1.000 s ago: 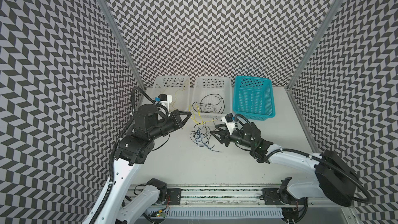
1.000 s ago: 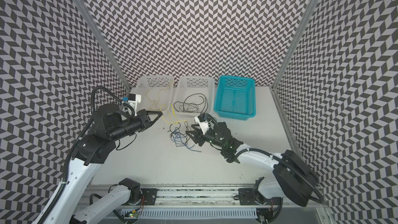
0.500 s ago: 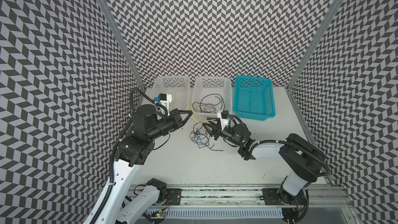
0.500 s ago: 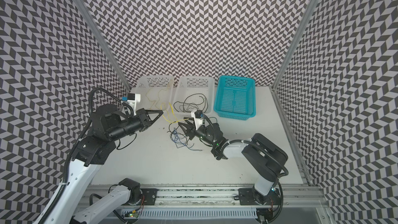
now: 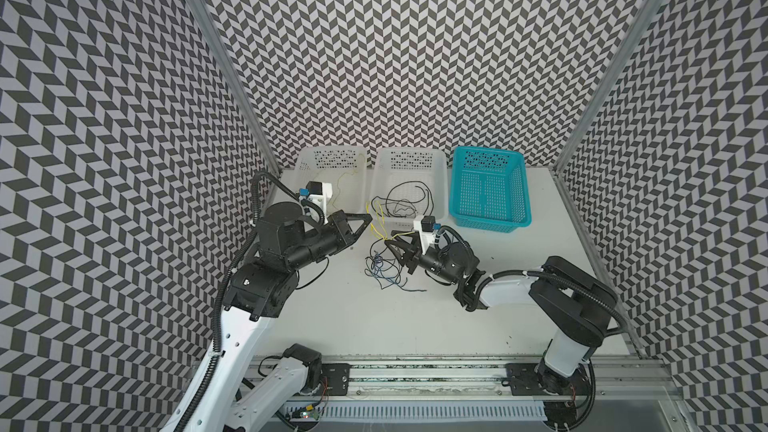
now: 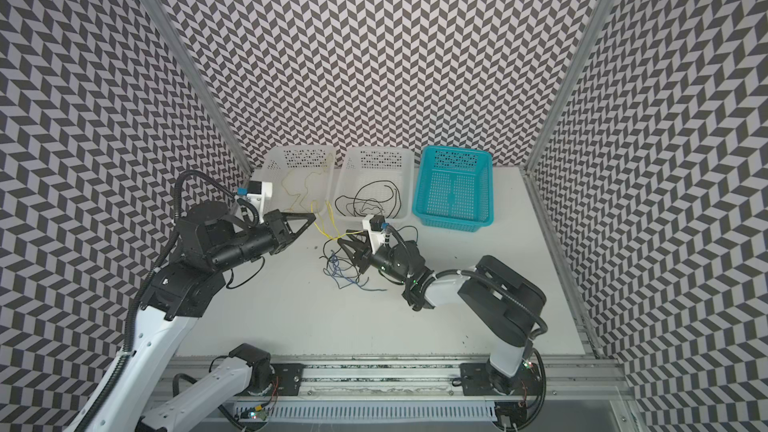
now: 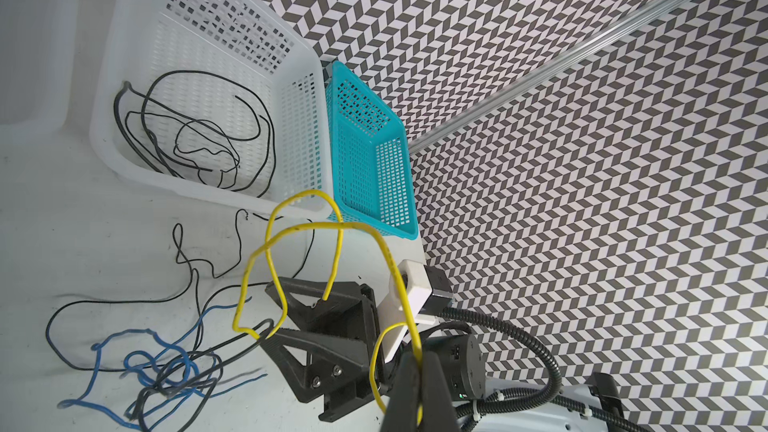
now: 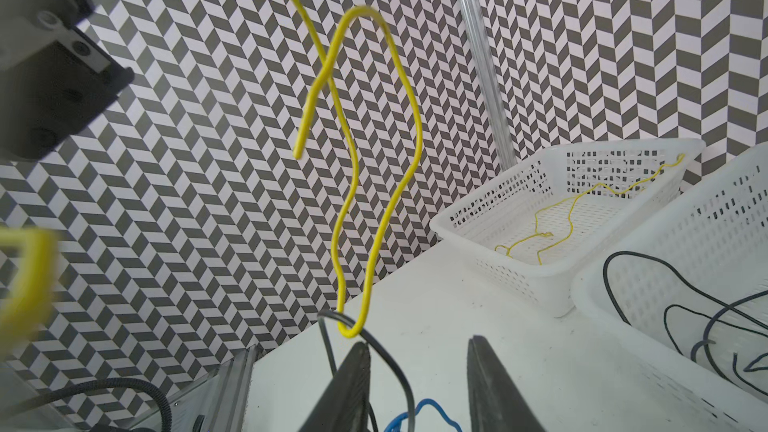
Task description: Untangle the cables
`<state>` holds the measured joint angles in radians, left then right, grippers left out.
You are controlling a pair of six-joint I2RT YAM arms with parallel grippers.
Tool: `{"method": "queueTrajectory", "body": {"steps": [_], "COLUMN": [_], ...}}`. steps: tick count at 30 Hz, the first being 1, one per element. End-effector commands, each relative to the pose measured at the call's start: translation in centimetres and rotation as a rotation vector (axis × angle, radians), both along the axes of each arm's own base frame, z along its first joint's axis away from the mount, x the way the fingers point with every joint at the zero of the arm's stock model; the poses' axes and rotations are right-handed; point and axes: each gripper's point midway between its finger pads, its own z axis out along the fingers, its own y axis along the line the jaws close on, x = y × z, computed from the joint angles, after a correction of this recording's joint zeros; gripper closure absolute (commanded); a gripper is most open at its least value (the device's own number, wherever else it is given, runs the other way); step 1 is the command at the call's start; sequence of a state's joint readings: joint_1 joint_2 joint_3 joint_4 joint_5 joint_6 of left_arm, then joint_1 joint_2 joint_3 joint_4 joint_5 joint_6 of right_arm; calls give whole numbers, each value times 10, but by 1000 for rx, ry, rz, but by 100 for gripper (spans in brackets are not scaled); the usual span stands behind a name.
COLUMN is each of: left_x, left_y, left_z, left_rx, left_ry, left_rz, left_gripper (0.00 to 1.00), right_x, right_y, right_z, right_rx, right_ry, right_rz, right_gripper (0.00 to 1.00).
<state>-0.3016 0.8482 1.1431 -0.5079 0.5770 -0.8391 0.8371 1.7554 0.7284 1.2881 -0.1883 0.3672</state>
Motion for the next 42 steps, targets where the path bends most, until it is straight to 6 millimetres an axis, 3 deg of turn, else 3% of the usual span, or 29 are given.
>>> {"method": "queueTrajectory", "body": {"steps": [1, 5, 8, 13, 15, 20, 26, 28, 29, 42], "left_x": [-5, -3, -4, -9, -11, -16, -16, -13, -12, -8], "left_y": [4, 2, 2, 7, 13, 36, 49, 51, 53, 96], "left_z": [20, 16, 21, 29, 31, 45, 57, 57, 58, 78], "left_rx": [-13, -26, -35, -16, 17, 129, 214, 243, 258, 556], "left_ry": [-74, -62, -70, -98, -115, -157, -179, -173, -173, -248], "left_rz": [12, 6, 4, 22, 47, 160, 218, 227, 235, 415], "left_gripper": [100, 100, 100, 100, 100, 100, 100, 100, 100, 100], "right_x": [-8, -9, -6, 7, 14, 32, 46, 46, 41, 41], "right_y": [-7, 5, 12, -4, -15, -65, -148, -164, -173, -279], "right_z": [19, 19, 14, 3, -5, -38, -72, -70, -81, -122], "right_rx": [69, 62, 52, 27, -2, -97, -160, -151, -184, -228], "right_ry": [-55, -52, -50, -24, -3, 93, 257, 272, 292, 601], "right_rz": [-7, 19, 2, -112, -181, -383, -616, -642, -665, -989], "right_gripper": [61, 63, 73, 100, 100, 100, 100, 100, 100, 100]}}
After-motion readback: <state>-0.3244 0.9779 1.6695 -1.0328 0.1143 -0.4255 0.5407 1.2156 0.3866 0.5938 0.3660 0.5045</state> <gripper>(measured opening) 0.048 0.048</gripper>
